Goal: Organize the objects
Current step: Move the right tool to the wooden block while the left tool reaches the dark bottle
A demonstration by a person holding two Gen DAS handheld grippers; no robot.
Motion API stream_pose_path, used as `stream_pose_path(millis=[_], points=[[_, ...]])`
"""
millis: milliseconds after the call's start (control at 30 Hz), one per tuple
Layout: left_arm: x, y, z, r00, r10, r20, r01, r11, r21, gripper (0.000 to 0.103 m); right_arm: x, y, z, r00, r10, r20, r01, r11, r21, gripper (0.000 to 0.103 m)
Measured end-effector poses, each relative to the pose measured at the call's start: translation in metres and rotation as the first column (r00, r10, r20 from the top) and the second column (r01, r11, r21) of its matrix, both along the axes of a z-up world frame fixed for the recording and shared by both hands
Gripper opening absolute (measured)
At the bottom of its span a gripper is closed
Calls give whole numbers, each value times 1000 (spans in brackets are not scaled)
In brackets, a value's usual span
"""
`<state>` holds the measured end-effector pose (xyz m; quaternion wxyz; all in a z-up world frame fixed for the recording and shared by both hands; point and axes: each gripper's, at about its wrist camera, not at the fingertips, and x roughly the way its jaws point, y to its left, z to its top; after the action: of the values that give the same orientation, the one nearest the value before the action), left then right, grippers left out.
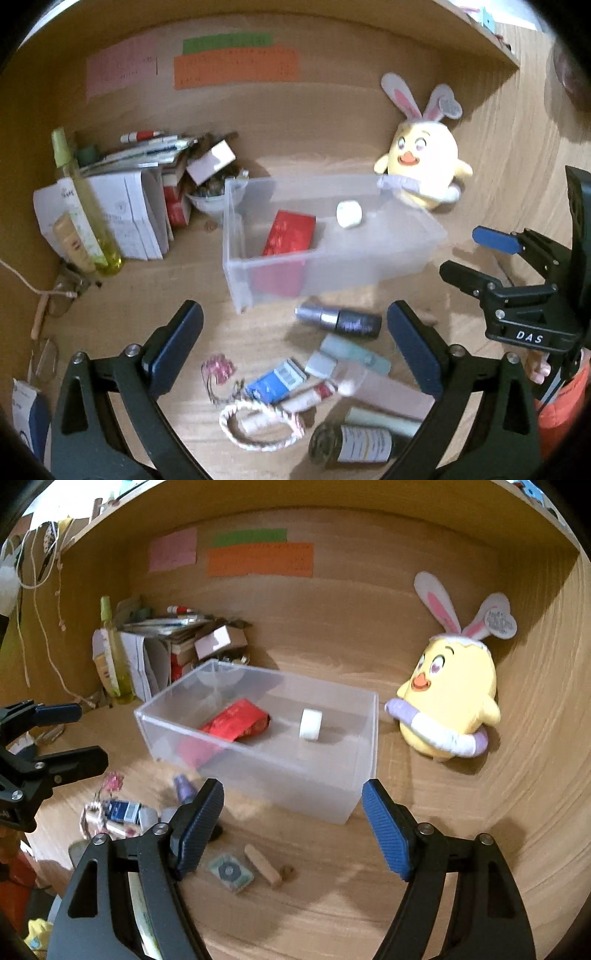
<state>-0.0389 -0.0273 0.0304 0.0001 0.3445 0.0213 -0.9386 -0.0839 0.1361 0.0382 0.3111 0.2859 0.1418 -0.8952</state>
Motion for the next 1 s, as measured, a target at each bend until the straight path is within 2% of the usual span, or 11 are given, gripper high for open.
stream_pose_path(millis=[267,467,633,733,867,1000], points=[[25,8,-19,1000,-17,24,17,1000,11,101,3,7,-23,998,1,61,-3,1000,21,75],[37,25,-28,998,-40,38,40,999,-19,101,5,11,-40,995,2,96,-6,999,43,73],[45,32,-42,996,-63,65,63,998,-5,101,0,12,-52,988,16,154,-22,999,41,54],[52,32,-48,995,-61,75,61,998,1,101,-3,10,-58,983,28,181,-38,998,50,47],[59,29,-54,995,-50,85,48,999,25,101,-5,4,-64,979,43,197,-55,997,55,43],[63,27,-61,994,-49,96,45,998,47,101,-9,-1,-67,975,52,214,-66,996,58,34]])
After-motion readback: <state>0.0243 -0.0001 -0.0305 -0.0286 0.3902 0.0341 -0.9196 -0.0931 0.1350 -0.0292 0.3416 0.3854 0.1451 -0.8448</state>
